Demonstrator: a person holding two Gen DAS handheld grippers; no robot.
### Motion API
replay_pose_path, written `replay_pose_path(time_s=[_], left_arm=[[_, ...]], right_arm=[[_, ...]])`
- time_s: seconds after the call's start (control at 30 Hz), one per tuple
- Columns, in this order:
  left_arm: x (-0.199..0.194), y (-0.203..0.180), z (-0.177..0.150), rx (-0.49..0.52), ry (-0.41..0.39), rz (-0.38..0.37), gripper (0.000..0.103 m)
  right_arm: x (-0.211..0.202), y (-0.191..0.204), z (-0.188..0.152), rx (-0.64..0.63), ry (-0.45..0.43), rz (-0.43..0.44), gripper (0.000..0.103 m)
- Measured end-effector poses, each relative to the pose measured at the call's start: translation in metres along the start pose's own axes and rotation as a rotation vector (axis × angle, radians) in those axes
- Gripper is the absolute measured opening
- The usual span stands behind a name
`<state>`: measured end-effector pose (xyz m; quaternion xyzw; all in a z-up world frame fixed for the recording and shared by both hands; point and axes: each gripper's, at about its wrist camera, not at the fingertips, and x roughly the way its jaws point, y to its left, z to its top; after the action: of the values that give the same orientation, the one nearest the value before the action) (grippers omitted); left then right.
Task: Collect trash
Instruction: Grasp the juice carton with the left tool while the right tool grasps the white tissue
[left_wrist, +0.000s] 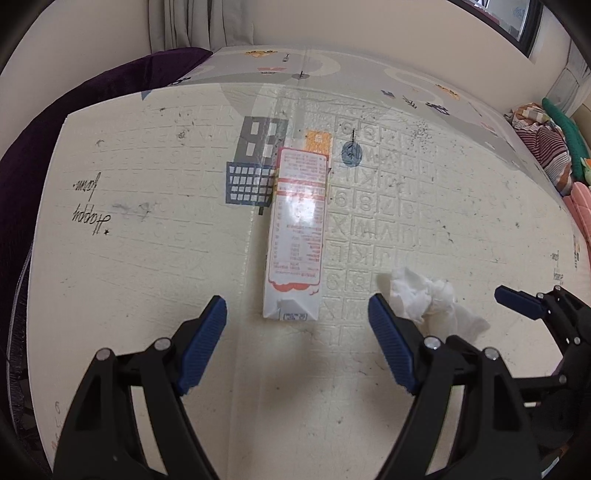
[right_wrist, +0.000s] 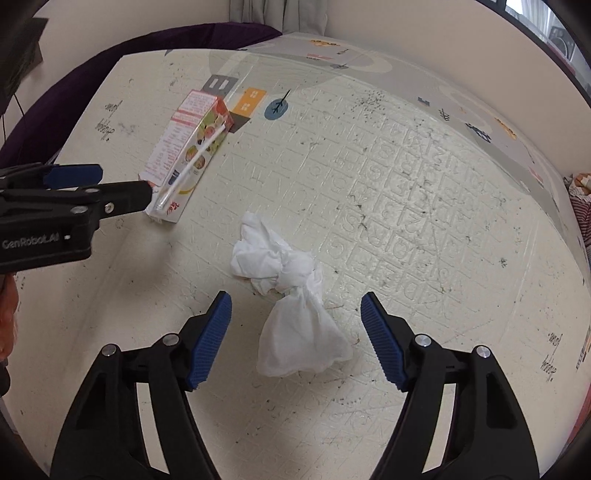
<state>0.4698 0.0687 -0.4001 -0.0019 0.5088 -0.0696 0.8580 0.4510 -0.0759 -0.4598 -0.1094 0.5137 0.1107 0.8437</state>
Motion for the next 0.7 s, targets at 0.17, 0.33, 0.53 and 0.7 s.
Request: replay_pose_path(time_s=[0.17,0.33,0.53,0.7], left_arm=[[0.030,0.005,0.002,-0.006,0.024,0.005,0.071],[0.044,0.011,0.000,-0.010,0.063,-0.016,0.044],[0.030,0.014,0.004,0.010,0.036,-0.034,0.040],[0.013,0.013,0.003,0.019,0.029,-0.036,0.040]], right_arm=[[0.020,0.008,-0.003,-0.037,0.018,0.009,0.056],[0.039,0.009,-0.008,-0.021,0.089,0.053,0.015],[0.029,0.008,-0.009,-0.012,0.083,0.060,0.006],[0.012,0.003,-0.009,0.022,0.067,0.065,0.006]])
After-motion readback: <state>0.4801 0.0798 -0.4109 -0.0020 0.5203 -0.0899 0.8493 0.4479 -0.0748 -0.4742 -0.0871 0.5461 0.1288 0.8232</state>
